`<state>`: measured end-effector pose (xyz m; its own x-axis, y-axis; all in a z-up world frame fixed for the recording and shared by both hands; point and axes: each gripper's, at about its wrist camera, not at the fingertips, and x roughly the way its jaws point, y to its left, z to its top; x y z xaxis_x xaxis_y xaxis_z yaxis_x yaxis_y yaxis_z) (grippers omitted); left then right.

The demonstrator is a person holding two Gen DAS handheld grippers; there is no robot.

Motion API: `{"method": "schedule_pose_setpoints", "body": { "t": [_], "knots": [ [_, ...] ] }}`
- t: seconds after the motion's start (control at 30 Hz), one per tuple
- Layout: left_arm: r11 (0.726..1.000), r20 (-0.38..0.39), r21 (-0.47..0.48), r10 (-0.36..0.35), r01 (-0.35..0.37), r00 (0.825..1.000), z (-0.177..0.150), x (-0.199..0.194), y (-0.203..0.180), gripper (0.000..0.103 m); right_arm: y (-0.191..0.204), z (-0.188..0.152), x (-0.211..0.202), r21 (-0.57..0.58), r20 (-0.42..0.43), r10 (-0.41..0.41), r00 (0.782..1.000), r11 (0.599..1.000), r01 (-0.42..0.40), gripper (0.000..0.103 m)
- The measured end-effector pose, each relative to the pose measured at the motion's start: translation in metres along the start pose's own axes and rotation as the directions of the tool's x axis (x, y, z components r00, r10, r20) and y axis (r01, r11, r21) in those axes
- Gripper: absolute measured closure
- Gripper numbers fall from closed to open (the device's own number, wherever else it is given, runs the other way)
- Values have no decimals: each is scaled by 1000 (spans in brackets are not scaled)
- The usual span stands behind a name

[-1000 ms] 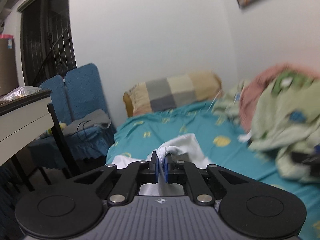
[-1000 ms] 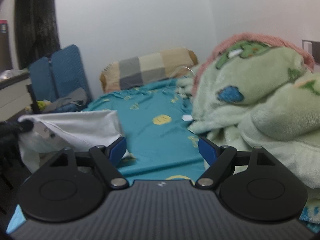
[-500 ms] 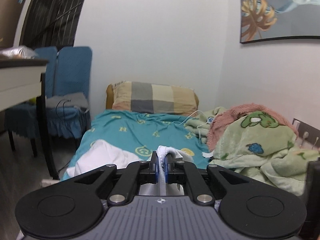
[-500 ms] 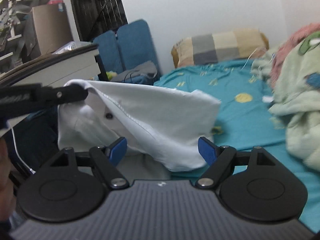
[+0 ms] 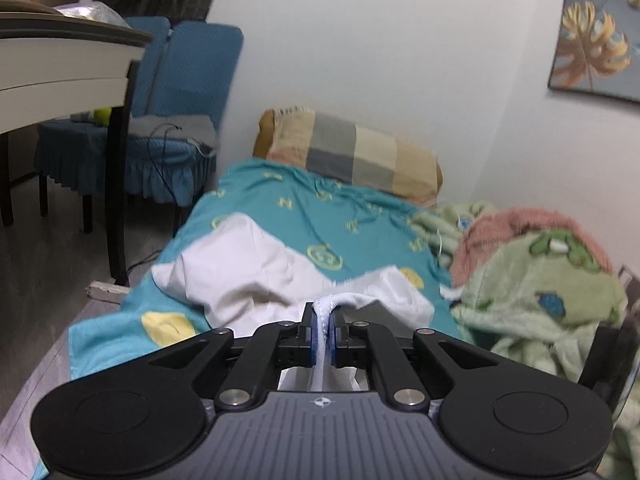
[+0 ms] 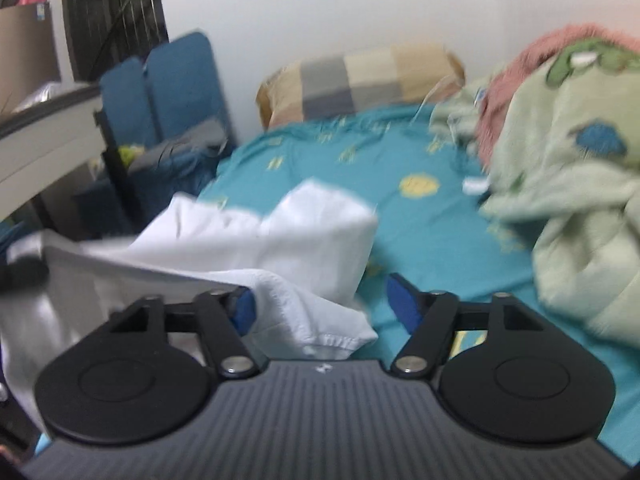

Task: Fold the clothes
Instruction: 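Lift the T-shirt with both grippers and shake it out in the air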

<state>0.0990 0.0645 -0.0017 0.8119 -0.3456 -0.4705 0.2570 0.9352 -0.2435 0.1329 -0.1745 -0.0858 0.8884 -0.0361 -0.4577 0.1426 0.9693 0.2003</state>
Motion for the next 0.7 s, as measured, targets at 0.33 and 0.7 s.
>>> {"method": "schedule_pose_setpoints", "body": {
  "t": [0.33,0.7],
  "knots": [
    [990,-99,128,69,-56,993,-26,25,-24,87,-14,20,-18,55,42,133,990,989,-135,93],
    [952,5,271,143,-139,990,-56,25,-96,41,-24,38,-58,130,116,339,934,927,-353,94]
  ]
}}
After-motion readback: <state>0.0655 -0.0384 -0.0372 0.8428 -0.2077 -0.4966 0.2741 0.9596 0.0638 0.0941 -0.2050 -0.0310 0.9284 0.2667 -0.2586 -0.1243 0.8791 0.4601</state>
